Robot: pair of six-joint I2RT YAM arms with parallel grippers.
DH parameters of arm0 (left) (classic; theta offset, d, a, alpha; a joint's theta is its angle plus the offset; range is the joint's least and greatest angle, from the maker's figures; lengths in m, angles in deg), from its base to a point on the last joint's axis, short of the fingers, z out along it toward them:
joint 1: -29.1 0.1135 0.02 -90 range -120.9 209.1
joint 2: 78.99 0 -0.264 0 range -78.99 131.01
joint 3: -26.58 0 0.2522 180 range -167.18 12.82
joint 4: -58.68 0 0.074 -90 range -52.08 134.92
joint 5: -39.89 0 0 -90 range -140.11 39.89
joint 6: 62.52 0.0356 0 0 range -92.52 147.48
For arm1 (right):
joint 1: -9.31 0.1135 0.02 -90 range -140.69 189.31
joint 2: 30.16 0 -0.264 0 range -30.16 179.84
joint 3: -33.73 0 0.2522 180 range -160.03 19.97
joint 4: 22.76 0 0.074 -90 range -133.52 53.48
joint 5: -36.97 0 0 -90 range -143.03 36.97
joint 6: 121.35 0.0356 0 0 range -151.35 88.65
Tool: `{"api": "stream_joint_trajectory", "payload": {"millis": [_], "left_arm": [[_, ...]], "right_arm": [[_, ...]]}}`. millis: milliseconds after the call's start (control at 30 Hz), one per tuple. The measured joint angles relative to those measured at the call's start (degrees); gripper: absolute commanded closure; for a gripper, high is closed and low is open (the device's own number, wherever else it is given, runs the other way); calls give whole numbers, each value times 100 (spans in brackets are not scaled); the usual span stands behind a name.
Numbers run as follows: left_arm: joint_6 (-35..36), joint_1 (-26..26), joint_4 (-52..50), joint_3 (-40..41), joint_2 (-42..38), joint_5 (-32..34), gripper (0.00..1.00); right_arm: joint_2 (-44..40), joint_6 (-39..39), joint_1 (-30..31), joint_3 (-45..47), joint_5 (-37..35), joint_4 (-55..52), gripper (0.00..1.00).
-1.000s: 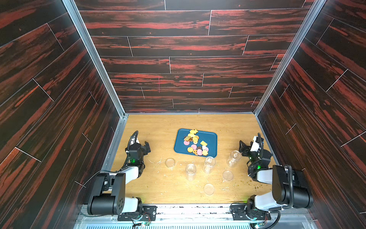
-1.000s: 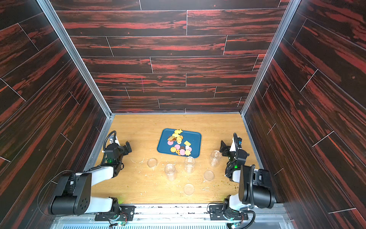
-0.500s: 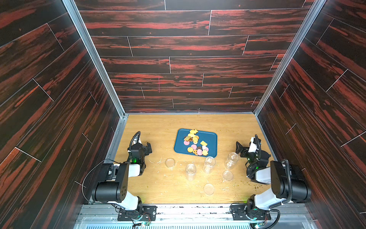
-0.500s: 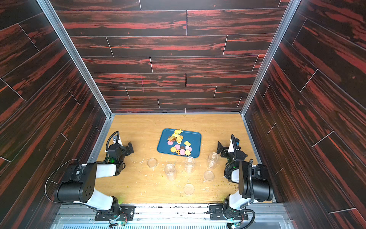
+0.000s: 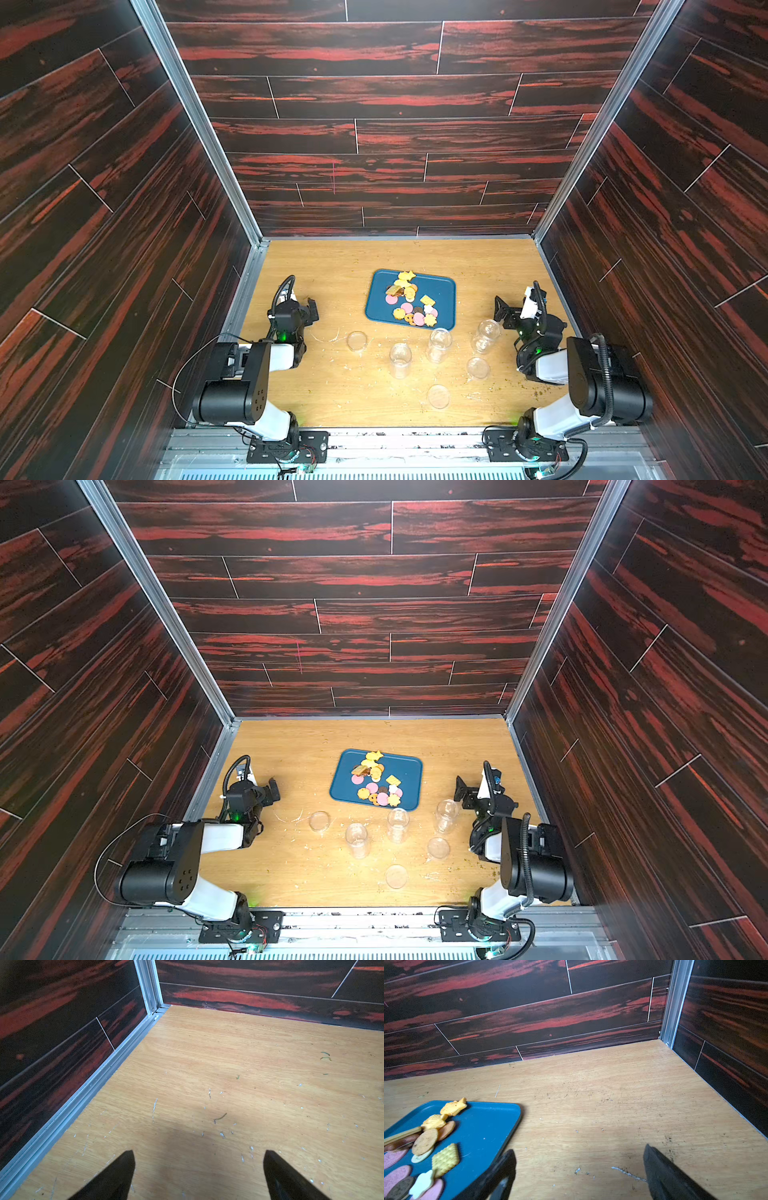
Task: Pour the cookies out of the jar
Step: Reset both arms
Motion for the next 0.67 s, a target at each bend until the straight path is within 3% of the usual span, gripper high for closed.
{"api": "stream_joint_trajectory", "payload": {"millis": [667], "left_arm": [[0,0,0,0,0,28,0]], "right_arm": [[0,-155,129,-160,37,-286,1]]}}
